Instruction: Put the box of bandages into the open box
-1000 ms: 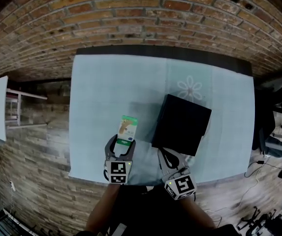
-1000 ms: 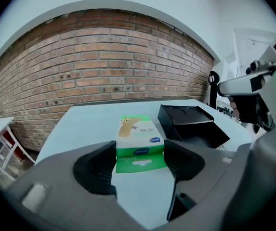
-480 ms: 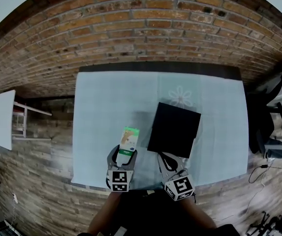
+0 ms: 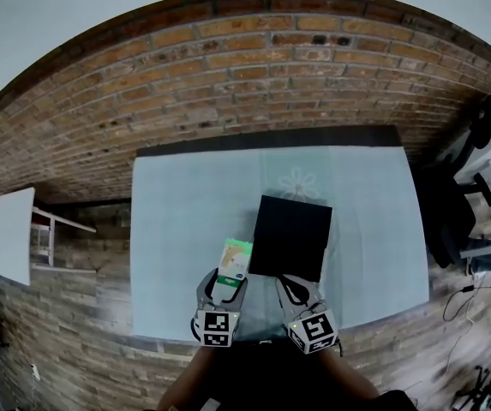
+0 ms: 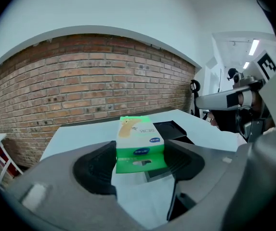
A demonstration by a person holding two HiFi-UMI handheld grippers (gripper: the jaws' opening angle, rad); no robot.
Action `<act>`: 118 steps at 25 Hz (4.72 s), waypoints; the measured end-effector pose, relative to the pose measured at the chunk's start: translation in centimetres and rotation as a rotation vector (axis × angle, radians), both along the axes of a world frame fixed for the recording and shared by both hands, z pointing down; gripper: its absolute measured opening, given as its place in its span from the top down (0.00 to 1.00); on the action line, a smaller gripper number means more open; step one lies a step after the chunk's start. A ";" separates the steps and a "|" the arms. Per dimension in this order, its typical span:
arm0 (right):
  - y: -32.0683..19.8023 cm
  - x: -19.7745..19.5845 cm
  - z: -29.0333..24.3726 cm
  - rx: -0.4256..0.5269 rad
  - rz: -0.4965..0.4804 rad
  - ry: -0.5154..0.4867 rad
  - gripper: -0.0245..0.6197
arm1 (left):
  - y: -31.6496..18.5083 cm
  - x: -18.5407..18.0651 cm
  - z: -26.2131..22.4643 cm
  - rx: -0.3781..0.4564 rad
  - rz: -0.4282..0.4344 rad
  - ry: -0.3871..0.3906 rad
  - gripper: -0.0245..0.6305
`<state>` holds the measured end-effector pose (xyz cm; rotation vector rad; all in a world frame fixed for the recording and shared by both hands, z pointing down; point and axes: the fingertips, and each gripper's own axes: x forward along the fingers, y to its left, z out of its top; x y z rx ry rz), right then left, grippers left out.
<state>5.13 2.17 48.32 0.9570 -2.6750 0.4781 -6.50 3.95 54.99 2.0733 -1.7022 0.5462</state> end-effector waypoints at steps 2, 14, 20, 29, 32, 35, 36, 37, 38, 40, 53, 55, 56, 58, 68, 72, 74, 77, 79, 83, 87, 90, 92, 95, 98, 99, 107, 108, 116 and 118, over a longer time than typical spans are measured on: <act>0.0 0.8 -0.2 0.009 0.014 0.001 0.96 | -0.1 1.0 -0.1 0.004 0.020 0.003 0.48; 0.2 5.9 -2.0 0.066 0.095 -0.003 0.96 | 0.2 6.7 0.3 -0.007 0.126 0.007 0.48; 0.6 8.3 -2.4 0.075 0.129 -0.006 0.96 | 0.4 9.0 2.4 -0.056 0.155 0.018 0.48; 0.9 12.3 -2.0 0.067 0.180 0.000 0.96 | -0.1 13.2 6.0 -0.131 0.201 0.055 0.48; 1.0 13.1 -1.8 0.060 0.197 -0.001 0.96 | -0.4 13.7 7.3 -0.178 0.199 0.063 0.48; 1.0 13.4 -1.7 0.055 0.208 0.000 0.96 | -0.8 14.0 7.9 -0.221 0.189 0.093 0.48; 0.9 13.4 -1.6 0.054 0.211 0.001 0.96 | -1.0 14.1 8.2 -0.231 0.189 0.098 0.48; 0.8 13.4 -1.6 0.053 0.212 0.002 0.96 | -1.3 14.2 8.5 -0.241 0.191 0.099 0.48; 0.7 13.4 -1.5 0.052 0.213 0.003 0.96 | -1.5 14.2 8.8 -0.253 0.194 0.098 0.48; 0.6 13.3 -1.4 0.050 0.214 0.003 0.96 | -1.8 14.3 9.3 -0.274 0.201 0.097 0.48; -0.8 12.1 -0.5 0.024 0.227 0.010 0.96 | -4.3 14.5 11.3 -0.369 0.223 0.090 0.48; -1.0 12.1 -0.3 0.016 0.229 0.012 0.96 | -4.4 14.5 11.7 -0.386 0.222 0.094 0.48; -1.2 12.1 -0.2 0.013 0.231 0.013 0.96 | -4.5 14.5 11.9 -0.395 0.221 0.095 0.48; -1.5 12.1 0.0 0.009 0.235 0.013 0.96 | -4.7 14.3 12.4 -0.412 0.218 0.095 0.48; -2.8 11.8 0.7 -0.014 0.243 0.020 0.96 | -5.4 14.2 14.0 -0.480 0.213 0.107 0.47; -3.2 12.0 0.9 -0.018 0.245 0.021 0.96 | -5.2 14.3 14.8 -0.491 0.213 0.071 0.47; -3.2 12.1 1.0 -0.020 0.245 0.022 0.96 | -5.2 14.5 15.2 -0.497 0.223 0.055 0.46; -3.3 12.1 1.1 -0.022 0.246 0.022 0.96 | -5.5 14.8 15.5 -0.486 0.234 0.048 0.46; -3.3 12.1 1.1 -0.024 0.247 0.020 0.96 | -5.5 14.8 15.5 -0.486 0.233 0.042 0.46; -3.4 12.4 1.1 -0.023 0.250 0.022 0.96 | -5.4 14.6 15.6 -0.500 0.224 0.036 0.46; -3.3 12.2 1.0 -0.020 0.244 0.023 0.96 | -4.9 14.2 15.5 -0.520 0.212 0.055 0.46; -3.2 12.1 0.9 -0.016 0.240 0.021 0.96 | -4.5 14.0 14.8 -0.526 0.207 0.071 0.43; -3.2 12.0 0.9 -0.015 0.238 0.020 0.96 | -4.2 13.7 14.4 -0.520 0.194 0.077 0.43; -3.1 11.8 0.8 -0.013 0.230 0.020 0.96 | -4.0 13.4 13.6 -0.504 0.176 0.094 0.43; -2.9 11.5 0.9 -0.012 0.223 0.021 0.96 | -4.0 13.2 12.6 -0.480 0.168 0.107 0.43; -2.9 11.4 1.0 -0.013 0.221 0.022 0.96 | -4.0 13.1 12.3 -0.467 0.162 0.111 0.44; -2.7 10.2 0.5 0.000 0.188 0.016 0.96 | -4.2 11.4 8.9 -0.374 0.107 0.141 0.61; -2.7 10.0 0.5 0.002 0.183 0.015 0.96 | -4.1 11.0 8.6 -0.366 0.095 0.145 0.65; -2.2 8.7 0.1 0.012 0.151 0.014 0.96 | -3.5 7.7 6.2 -0.276 -0.012 0.152 0.96; -2.1 8.4 0.0 0.012 0.145 0.016 0.96 | -3.3 7.0 5.4 -0.245 -0.031 0.154 0.96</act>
